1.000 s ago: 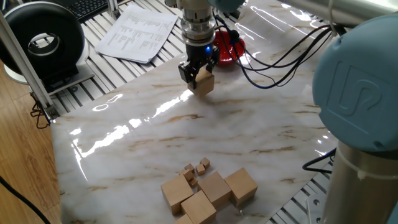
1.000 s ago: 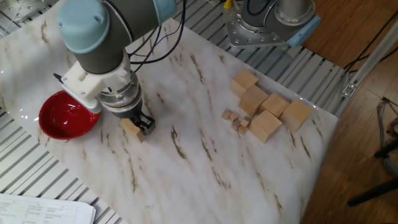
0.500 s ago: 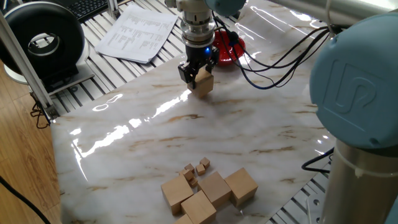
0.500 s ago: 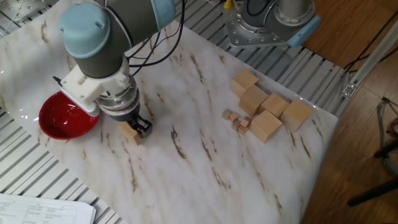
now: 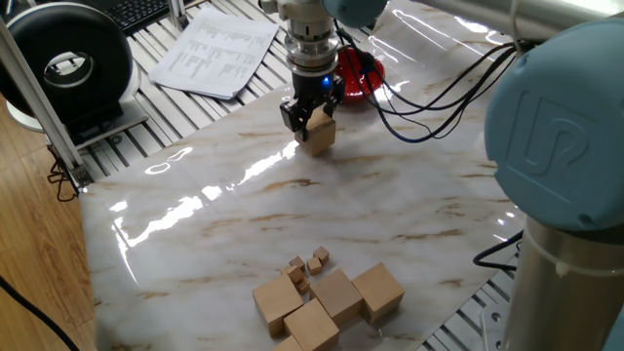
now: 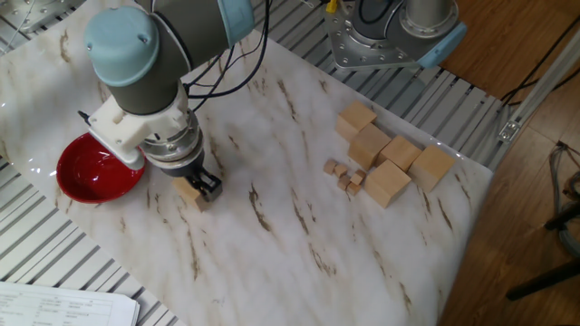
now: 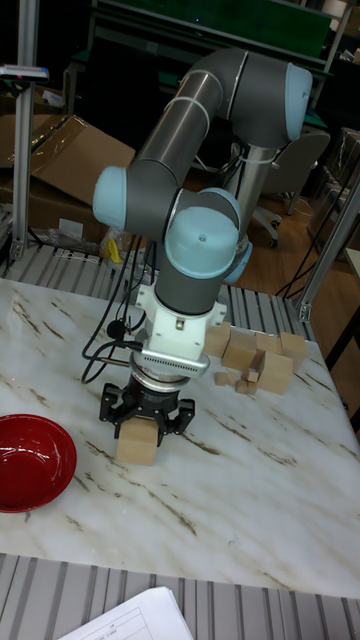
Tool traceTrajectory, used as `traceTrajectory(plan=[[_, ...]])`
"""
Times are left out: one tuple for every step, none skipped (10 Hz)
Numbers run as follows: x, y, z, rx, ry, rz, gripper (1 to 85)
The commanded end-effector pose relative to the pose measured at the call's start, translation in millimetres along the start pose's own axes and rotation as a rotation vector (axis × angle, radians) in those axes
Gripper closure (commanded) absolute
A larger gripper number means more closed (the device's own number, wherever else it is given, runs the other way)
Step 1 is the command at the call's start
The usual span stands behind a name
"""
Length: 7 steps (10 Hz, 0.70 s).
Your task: Stack the blocks into a pyramid shape
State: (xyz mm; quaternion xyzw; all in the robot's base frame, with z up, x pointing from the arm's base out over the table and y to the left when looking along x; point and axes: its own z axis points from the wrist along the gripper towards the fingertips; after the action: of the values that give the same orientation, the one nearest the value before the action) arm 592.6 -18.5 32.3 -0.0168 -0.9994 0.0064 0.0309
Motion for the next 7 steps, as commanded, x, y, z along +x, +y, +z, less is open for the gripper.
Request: traceTrajectory(plan=[[8.8, 1.3, -3.4, -0.025, -0.009, 0.014, 84.7], [12.1, -1.3, -3.1, -0.019, -0.014, 0.008, 84.7], [19.0, -3.5, -3.0, -0.021, -0.02, 0.005, 84.7], [25.3, -6.3, -2.5, -0.023, -0.03, -0.001, 84.7], [29.2, -5.8, 0.1, -0.039, -0.039, 0.001, 84.7], [30.7, -6.1, 3.9, -0.048, -0.042, 0.001, 84.7], [31.5, -5.6, 5.8, -0.048, -0.042, 0.004, 84.7]])
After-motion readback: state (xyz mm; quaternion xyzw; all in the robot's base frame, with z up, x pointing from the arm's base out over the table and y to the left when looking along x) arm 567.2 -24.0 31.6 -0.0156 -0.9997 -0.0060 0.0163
